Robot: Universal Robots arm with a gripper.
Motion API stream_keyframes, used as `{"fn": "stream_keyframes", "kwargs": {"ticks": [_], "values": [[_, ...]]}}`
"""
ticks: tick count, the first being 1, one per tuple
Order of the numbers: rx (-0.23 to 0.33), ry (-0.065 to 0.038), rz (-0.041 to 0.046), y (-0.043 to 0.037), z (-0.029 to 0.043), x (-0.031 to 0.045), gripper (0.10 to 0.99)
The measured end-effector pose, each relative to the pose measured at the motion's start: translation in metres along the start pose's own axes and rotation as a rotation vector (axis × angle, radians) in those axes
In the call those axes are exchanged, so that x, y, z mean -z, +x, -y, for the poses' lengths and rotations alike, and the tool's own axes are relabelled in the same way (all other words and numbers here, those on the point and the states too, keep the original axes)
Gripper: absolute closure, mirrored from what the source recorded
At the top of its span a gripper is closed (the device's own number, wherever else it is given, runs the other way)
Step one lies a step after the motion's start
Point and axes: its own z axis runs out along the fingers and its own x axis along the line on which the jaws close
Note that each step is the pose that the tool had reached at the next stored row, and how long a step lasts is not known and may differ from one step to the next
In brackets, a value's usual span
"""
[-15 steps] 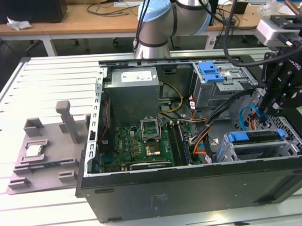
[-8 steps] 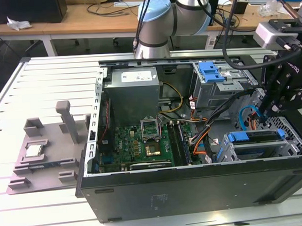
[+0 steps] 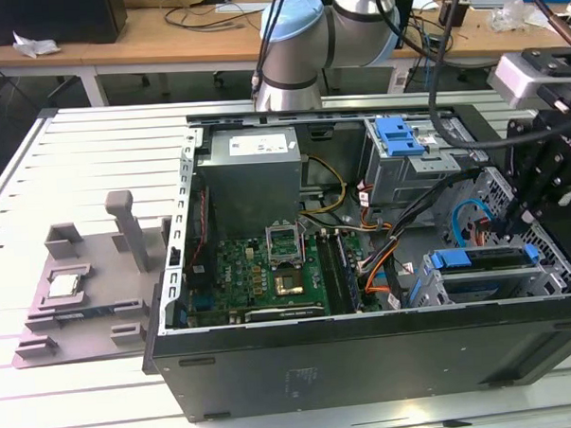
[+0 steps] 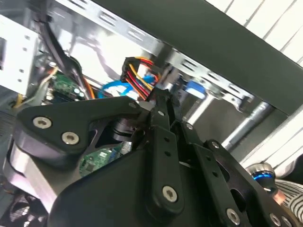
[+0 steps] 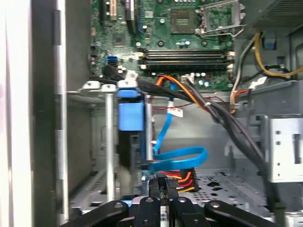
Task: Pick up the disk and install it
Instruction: 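Insert the first disk wire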
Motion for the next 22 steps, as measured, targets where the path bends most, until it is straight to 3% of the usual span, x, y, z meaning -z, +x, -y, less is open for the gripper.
{"fn": "stream_keyframes", "kwargs": {"ticks": [3, 22], "values": [[0.002, 0.0, 0.0001, 0.007, 0.0001, -0.0038, 0.918], [0.006, 0.0, -0.0003, 0.0115, -0.0029, -0.0147, 0.918]]}}
